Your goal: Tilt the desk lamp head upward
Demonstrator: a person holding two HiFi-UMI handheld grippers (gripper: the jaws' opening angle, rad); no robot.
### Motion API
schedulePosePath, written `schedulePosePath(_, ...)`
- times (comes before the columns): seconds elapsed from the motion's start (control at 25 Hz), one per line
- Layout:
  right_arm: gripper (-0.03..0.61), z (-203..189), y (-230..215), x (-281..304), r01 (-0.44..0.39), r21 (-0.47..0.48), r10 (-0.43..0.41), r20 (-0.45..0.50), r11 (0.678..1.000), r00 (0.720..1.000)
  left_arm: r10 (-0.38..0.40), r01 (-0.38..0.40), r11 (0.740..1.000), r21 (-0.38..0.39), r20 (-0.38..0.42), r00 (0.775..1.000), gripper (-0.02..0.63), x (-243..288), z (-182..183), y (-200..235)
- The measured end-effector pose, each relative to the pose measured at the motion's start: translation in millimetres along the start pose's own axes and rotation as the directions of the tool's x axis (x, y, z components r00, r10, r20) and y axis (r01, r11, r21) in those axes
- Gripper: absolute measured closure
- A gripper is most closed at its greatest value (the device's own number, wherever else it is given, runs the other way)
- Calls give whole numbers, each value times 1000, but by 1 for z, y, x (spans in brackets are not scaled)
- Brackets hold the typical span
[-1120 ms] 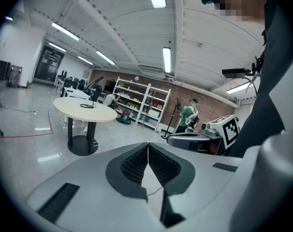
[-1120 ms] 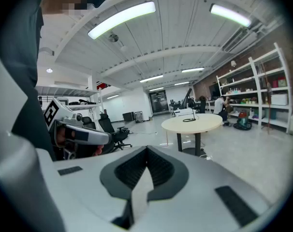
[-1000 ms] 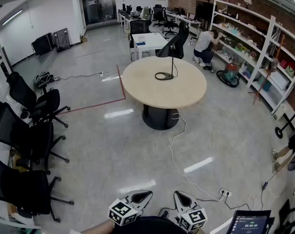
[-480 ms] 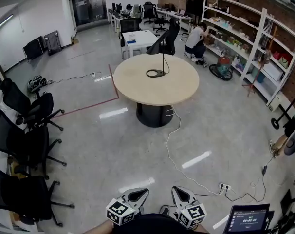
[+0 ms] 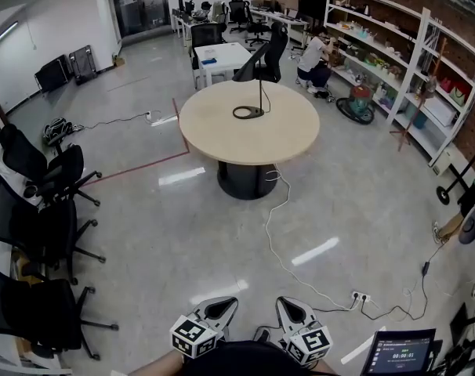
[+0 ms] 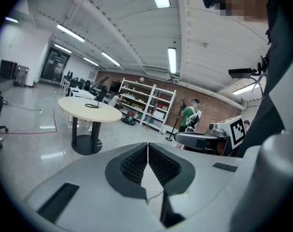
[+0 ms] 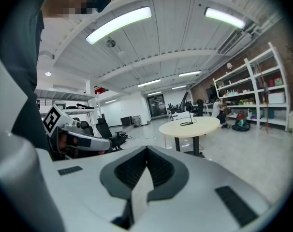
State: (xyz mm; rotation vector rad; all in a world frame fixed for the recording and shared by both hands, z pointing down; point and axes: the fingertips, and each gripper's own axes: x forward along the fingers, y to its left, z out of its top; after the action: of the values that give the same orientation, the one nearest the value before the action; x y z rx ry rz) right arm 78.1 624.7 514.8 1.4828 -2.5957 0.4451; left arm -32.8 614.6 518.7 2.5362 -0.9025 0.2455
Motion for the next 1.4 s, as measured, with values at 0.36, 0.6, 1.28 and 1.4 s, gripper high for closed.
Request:
schedulePosePath(0.36, 575, -6, -48, -31, 40, 8, -40, -5, 999, 999, -9, 9, 1000, 23, -13, 1000, 609, 37, -6, -38)
schedulePosePath(0.6, 575, -15, -50, -21, -37, 25, 37, -30, 999, 999, 62, -62, 998, 5, -15, 998, 609, 35, -12, -39)
schedulePosePath(1.28, 575, 19, -51, 112, -68, -12, 67, -59, 998, 996, 70, -70, 997, -42, -3, 998, 609, 54, 35, 86)
schedulePosePath(1.4, 575, 22, -47, 140, -43, -9, 42, -63, 999, 997, 54, -55, 998, -39, -10, 998, 609, 56, 43, 116)
